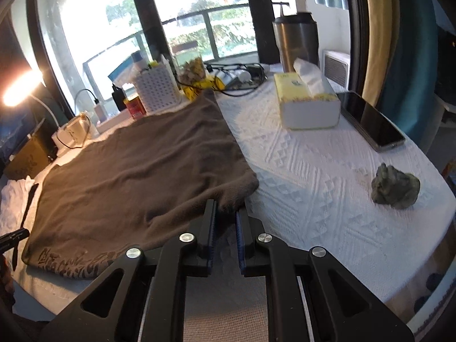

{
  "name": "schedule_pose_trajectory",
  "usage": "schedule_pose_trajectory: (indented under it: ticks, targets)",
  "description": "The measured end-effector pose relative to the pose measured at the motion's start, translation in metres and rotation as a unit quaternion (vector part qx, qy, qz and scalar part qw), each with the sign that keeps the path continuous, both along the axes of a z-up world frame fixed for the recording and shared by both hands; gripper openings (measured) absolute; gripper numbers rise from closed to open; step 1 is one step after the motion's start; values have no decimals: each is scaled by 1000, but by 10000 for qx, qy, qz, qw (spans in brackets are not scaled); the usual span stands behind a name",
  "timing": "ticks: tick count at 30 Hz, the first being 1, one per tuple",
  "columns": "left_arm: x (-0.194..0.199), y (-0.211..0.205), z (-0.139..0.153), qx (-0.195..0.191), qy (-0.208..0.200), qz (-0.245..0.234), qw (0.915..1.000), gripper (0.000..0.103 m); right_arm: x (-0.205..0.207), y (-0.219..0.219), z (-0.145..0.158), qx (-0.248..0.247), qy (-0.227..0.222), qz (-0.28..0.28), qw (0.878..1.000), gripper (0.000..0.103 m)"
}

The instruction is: Fold small clothes

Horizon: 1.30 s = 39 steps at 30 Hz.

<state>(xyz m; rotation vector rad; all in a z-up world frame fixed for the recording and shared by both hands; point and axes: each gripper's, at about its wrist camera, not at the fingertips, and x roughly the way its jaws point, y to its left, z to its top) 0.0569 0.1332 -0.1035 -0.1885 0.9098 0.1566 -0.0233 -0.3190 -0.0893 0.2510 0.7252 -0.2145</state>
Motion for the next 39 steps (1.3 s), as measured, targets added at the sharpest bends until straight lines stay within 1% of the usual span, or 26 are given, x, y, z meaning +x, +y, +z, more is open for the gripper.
schedule_pose_trajectory:
  ticks: [3,4,7,9,11,13,16,18,24,26,29,30,31,32,33,34,35,37,39]
  targets:
    - [7,3,-3,-15,60,5,10000,44,2,-4,-6,81,136,-15,9999,14]
    - [9,4,-4,-25,72,9,10000,44,2,-5,-8,120,177,-18,9998,17]
    - [15,8,-5,-1,103,25,9999,44,2,-10,-14,204,287,-81,9993,21]
    - [20,10,-5,2,110,45,9999,44,3,-12,-17,244,359,-110,9990,29]
    - [25,12,-5,43,122,17,9999,44,3,-15,-18,274,374,-129,9988,46]
    - [31,15,-5,97,129,-3,9999,44,3,-18,-16,245,352,-158,9990,50]
    - [40,22,-2,116,93,10,9999,44,12,-25,-11,131,309,-177,9993,50]
    - [49,30,-2,146,78,27,9999,44,27,-29,-10,-2,334,-145,9993,50]
    - [79,48,-4,197,22,83,9998,44,92,-36,-8,-141,353,235,9990,50]
    - [88,52,-7,181,76,73,9998,44,112,-36,-9,-194,433,329,9983,50]
    - [99,54,-10,241,86,42,9997,43,144,-36,-19,-107,782,412,9960,50]
    - [101,53,-10,264,85,26,9996,40,153,-35,-23,-99,885,482,9949,49]
    - [103,53,-11,273,83,4,9996,31,156,-33,-26,-130,918,548,9942,31]
    - [106,52,-13,222,113,-48,9997,13,160,-30,-29,-212,999,596,9930,18]
    - [108,49,-15,203,134,-95,9997,7,162,-26,-29,-436,983,578,9925,14]
    - [109,47,-15,291,113,-89,9995,7,163,-26,-30,-530,985,597,9919,7]
    - [109,43,-15,430,106,-98,9990,6,163,-28,-30,-491,964,583,9924,6]
    - [109,42,-15,541,81,-43,9985,6,163,-33,-31,-452,915,475,9936,5]
    - [110,44,-16,524,85,8,9986,6,163,-36,-31,-451,895,399,9942,6]
